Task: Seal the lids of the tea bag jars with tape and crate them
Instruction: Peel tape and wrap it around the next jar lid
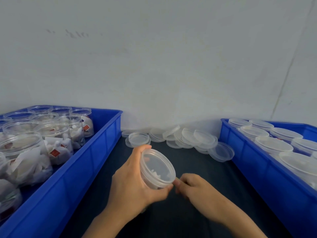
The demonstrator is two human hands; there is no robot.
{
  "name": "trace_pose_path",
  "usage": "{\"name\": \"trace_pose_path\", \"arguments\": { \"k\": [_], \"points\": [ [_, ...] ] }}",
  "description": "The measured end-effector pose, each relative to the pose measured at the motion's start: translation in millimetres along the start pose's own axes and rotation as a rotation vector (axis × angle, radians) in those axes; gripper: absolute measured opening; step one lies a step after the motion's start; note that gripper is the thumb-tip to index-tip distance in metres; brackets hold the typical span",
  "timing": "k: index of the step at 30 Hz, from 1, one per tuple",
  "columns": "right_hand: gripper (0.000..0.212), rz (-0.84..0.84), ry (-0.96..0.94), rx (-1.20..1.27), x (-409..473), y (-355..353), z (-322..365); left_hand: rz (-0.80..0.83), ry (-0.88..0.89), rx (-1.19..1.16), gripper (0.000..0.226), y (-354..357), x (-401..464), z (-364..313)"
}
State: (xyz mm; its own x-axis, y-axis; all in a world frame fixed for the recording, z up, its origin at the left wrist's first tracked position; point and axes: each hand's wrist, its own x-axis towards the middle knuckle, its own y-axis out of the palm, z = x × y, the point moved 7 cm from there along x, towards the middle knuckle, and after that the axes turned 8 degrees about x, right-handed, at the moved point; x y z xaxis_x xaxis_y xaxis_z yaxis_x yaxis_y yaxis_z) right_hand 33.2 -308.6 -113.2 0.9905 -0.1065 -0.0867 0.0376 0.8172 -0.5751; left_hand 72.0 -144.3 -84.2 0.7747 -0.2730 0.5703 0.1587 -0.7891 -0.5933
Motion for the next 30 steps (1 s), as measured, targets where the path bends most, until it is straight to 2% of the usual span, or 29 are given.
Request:
{"name": "trace_pose_path", "arguments": {
  "k": [3, 6, 11, 18, 20, 25, 30],
  "points": [
    [0.029, 0.103, -0.017, 0.228, 0.0, 9.9, 2.1, -0.006, -0.009, -0.008, 0.097, 0.9, 0.3, 2.7],
    [0.023, 0.158, 0.005, 0.265, -1.2, 15.0, 1.1, 0.001, 0.007, 0.032, 0.098, 1.8, -0.4, 3.6],
    [0.027, 0.025, -0.056, 0.193, 3.9, 7.9, 1.9, 0.000, 0.007, 0.026, 0.097, 1.0, 2.3, 6.0],
    [0.026, 0.000, -0.142, 0.135, -3.1, 9.8, 8.9, 0.007, -0.045, -0.062, 0.107, -2.0, 5.6, 12.1],
    [0.026, -0.001, -0.157, 0.095, -4.2, 9.2, 10.5, -0.010, -0.050, -0.060, 0.102, -1.8, 5.4, 11.9],
    [0.023, 0.034, -0.133, 0.201, -1.8, 9.6, 8.6, -0.067, -0.034, -0.023, 0.091, -3.6, 3.7, 10.6],
    [0.024, -0.011, -0.108, 0.239, 1.7, 8.8, 4.4, -0.078, 0.038, 0.042, 0.094, -6.2, -1.5, 1.6]
  ]
}}
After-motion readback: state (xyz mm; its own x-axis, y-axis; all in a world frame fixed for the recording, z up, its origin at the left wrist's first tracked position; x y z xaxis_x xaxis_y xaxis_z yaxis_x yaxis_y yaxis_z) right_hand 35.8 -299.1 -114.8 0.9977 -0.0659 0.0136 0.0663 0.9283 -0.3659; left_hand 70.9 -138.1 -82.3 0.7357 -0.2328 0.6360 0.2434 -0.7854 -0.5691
